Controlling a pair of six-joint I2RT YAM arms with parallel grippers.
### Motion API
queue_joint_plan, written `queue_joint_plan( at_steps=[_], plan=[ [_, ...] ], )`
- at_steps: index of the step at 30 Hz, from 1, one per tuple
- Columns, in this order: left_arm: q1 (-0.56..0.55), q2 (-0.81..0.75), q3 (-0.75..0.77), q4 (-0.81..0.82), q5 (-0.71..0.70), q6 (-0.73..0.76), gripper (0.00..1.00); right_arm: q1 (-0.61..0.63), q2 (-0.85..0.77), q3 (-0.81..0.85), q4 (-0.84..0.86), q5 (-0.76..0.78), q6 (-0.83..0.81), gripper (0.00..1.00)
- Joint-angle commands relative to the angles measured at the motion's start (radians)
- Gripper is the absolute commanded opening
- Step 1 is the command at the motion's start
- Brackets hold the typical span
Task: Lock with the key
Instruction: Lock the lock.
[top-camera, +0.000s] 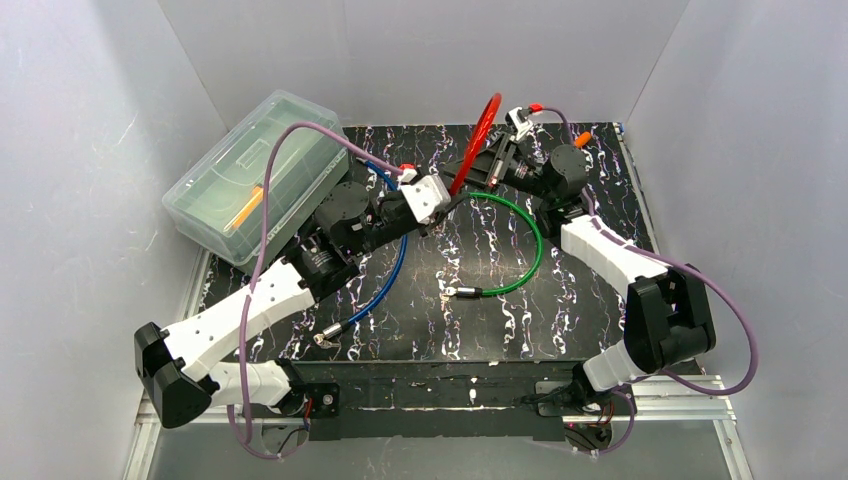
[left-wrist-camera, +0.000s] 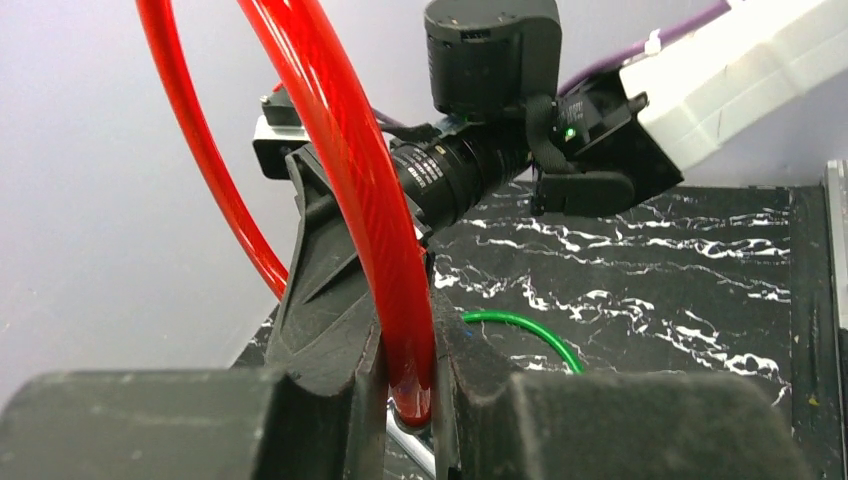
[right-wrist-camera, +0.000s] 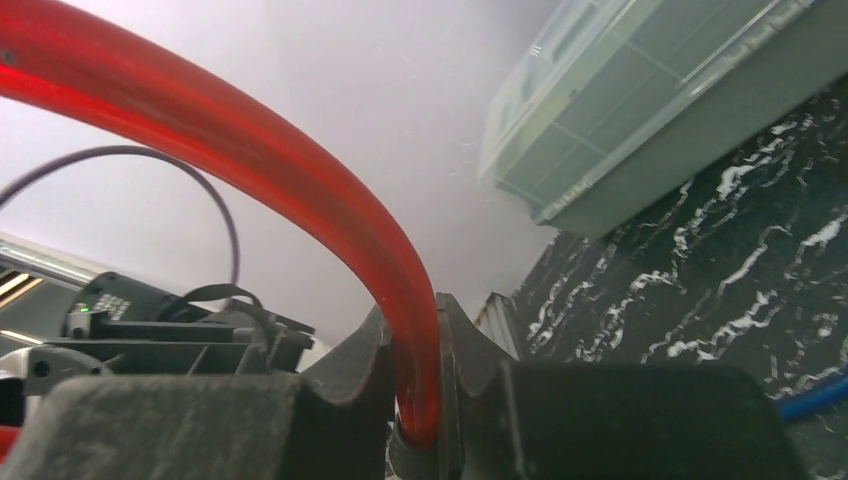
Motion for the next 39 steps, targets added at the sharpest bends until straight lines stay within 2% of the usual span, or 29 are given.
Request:
queue_joint_plan(
  at_steps=[1,5,11,12,14,16,17,22,28,34,37,39],
  plan=[
    [0.012,-0.002,0.057,-0.045,-0.043,0.019,0.0,0.023,-0.054,0.083,-0.12,-0.055,-0.129,0.17],
    [0.02,-0.001,0.056,-0.07,-0.063,0.035,0.0,0.024,-0.053,0.127,-0.21,-0.067,-0.213,0.27],
    [0.057,0.027,0.106,-0.139,-0.077,-0.017,0.0,0.035,-0.059,0.176,-0.411,-0.054,-0.384,0.29],
    [0.06,0.029,0.116,-0.15,-0.07,-0.024,0.0,0.037,-0.059,0.186,-0.453,-0.045,-0.414,0.29],
    [0.062,0.034,0.125,-0.166,-0.051,-0.031,0.0,0.041,-0.059,0.193,-0.48,-0.035,-0.435,0.22],
    [0.062,0.039,0.13,-0.183,-0.028,-0.045,0.0,0.041,-0.056,0.195,-0.48,-0.026,-0.43,0.04],
    [0.062,0.04,0.133,-0.196,-0.018,-0.052,0.0,0.041,-0.054,0.195,-0.469,-0.022,-0.42,0.01],
    [0.07,0.042,0.15,-0.29,-0.005,-0.126,0.0,0.039,-0.026,0.185,-0.323,-0.044,-0.288,0.01],
    [0.138,0.018,0.147,-0.377,0.043,-0.208,0.0,0.022,-0.01,0.223,-0.29,-0.06,-0.265,0.01],
    [0.147,-0.024,0.113,-0.386,0.049,-0.209,0.12,0.018,-0.006,0.243,-0.318,-0.06,-0.283,0.01],
    [0.15,-0.027,0.124,-0.394,0.028,-0.217,0.15,0.018,-0.009,0.237,-0.383,-0.043,-0.322,0.01],
    [0.153,-0.024,0.135,-0.405,0.016,-0.228,0.21,0.018,-0.009,0.23,-0.412,-0.034,-0.338,0.01]
  ],
)
